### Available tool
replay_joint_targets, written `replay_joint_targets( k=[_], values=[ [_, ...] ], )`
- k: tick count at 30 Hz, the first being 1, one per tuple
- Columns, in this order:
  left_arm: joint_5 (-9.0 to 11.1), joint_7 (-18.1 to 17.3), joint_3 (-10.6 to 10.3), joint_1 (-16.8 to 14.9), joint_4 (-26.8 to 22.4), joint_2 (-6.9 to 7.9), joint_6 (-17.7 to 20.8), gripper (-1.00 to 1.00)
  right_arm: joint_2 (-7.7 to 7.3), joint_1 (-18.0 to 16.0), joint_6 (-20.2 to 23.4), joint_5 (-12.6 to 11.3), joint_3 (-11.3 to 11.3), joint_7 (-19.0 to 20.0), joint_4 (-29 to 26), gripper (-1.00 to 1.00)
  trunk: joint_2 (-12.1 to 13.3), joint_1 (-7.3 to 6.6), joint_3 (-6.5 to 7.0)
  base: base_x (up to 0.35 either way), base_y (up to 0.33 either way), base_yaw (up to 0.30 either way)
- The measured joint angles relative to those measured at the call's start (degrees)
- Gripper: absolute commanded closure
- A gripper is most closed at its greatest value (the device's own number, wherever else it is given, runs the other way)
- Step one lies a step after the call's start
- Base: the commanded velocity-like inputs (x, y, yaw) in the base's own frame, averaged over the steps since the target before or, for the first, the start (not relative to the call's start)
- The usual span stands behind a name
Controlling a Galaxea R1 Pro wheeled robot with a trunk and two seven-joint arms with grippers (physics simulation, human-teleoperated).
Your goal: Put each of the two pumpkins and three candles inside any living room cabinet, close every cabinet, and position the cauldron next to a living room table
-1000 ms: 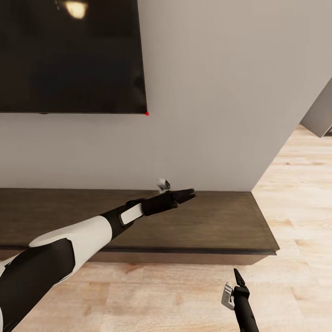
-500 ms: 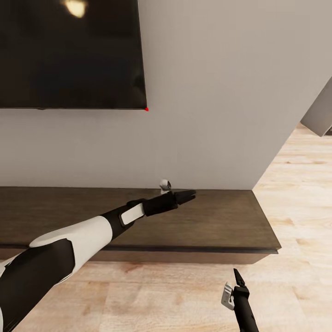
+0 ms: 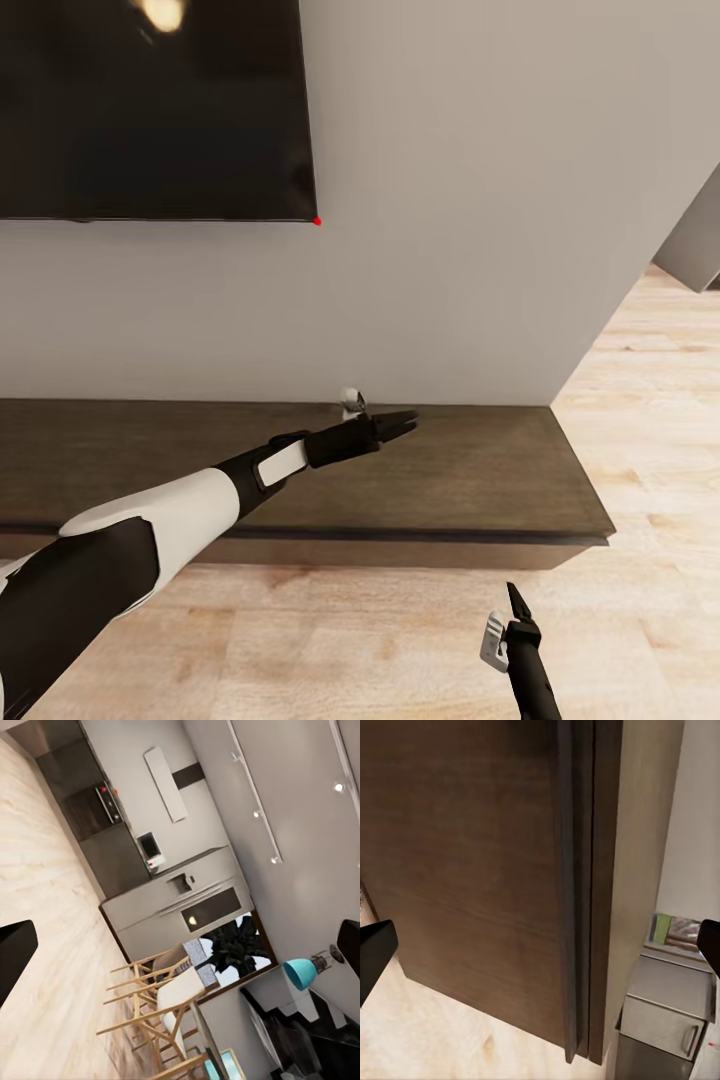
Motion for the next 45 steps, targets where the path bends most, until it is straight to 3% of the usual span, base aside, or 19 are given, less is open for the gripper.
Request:
replay_joint_targets(
  k=[29,33,36,45],
  values=[
    [0.27,0.98,0.18,0.0,-0.06,-0.16,-0.02,-1.0,0.06,0.0,0.0,0.05,0.01,-0.58,-0.33,-1.0,-11.63,6.37,-5.21,0.0,0.0,0.0],
    [0.27,1.14,0.1,0.0,-0.06,-0.3,0.0,-1.0,0.01,0.0,-0.03,0.25,0.13,-7.54,-0.52,-1.0,-13.24,7.25,-5.92,0.0,0.0,0.0],
    [0.27,1.18,0.09,0.0,-0.06,-0.48,0.0,-1.0,-0.07,0.0,-0.01,0.26,0.15,-10.27,-0.47,-1.0,-14.44,7.91,-6.46,0.0,0.0,0.0],
    [0.27,4.17,0.17,0.0,-0.22,-0.62,0.0,-1.0,-0.2,0.0,0.03,0.17,0.13,-13.42,-0.37,-1.0,-18.05,9.88,-8.08,0.0,0.0,0.0]
  ],
)
